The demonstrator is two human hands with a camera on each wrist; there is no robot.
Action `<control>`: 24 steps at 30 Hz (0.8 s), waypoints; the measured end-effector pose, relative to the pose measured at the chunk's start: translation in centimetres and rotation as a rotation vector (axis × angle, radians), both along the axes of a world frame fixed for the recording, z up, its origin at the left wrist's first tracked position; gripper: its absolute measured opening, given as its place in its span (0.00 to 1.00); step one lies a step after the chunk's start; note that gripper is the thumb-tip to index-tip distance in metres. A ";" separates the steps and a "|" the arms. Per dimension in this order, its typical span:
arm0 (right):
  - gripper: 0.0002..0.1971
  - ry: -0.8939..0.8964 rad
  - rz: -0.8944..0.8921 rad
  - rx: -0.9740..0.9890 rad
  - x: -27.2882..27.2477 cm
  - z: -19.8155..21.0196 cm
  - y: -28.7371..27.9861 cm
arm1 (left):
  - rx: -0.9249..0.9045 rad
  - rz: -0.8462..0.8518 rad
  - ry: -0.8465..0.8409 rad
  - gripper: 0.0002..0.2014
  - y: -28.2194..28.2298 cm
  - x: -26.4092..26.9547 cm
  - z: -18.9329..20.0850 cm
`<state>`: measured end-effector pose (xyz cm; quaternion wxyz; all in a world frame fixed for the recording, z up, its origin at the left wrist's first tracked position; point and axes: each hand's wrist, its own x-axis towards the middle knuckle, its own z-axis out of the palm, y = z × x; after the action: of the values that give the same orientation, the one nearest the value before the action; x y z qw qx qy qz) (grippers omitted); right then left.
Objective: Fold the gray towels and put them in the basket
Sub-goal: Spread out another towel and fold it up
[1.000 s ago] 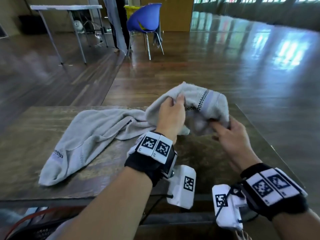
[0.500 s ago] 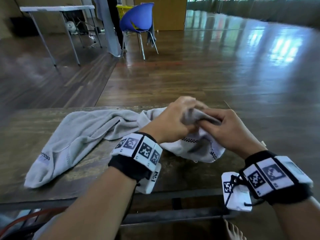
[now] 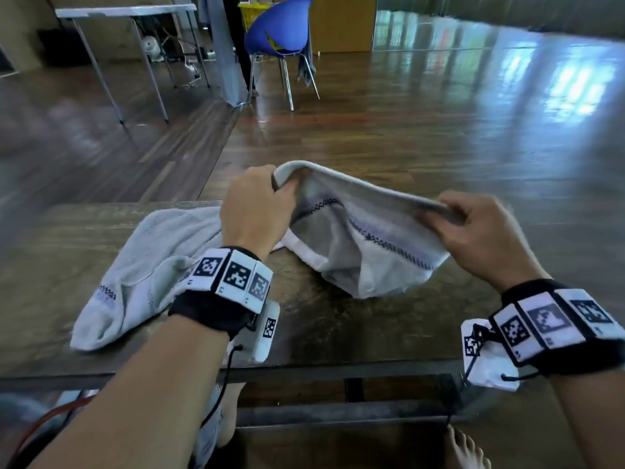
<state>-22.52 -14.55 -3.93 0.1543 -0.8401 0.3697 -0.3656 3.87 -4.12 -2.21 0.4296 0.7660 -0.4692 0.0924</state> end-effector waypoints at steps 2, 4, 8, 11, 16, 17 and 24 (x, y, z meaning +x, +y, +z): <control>0.07 -0.085 -0.113 -0.058 -0.3 0.0 -0.4 | -0.023 0.019 0.016 0.14 0.4 0.3 0.1; 0.12 -0.214 -0.220 -0.088 -0.4 0.1 -0.8 | -0.049 0.021 0.002 0.09 0.4 0.5 0.3; 0.19 -0.441 -0.181 -0.043 -0.1 0.1 -1.4 | -0.186 -0.106 0.113 0.16 0.5 0.5 0.7; 0.15 -0.392 0.086 0.241 -0.4 -0.6 -1.8 | -0.155 -0.268 0.350 0.14 0.2 0.6 0.7; 0.06 0.304 0.270 0.443 -1.0 -1.8 -1.6 | 0.792 -0.285 0.151 0.11 -0.5 1.5 -0.8; 0.09 0.411 0.251 0.412 -0.8 -2.2 -1.6 | 0.852 -0.266 0.115 0.10 -0.4 1.6 -1.4; 0.18 0.389 0.097 0.282 2.1 -3.9 -1.5 | 0.867 -0.363 -0.025 0.18 -1.7 -0.4 -4.2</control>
<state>-20.45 -16.09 -7.83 0.2131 -0.8817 0.3991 -0.1341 3.45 -5.77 -6.40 0.0733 0.7793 -0.5960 -0.1793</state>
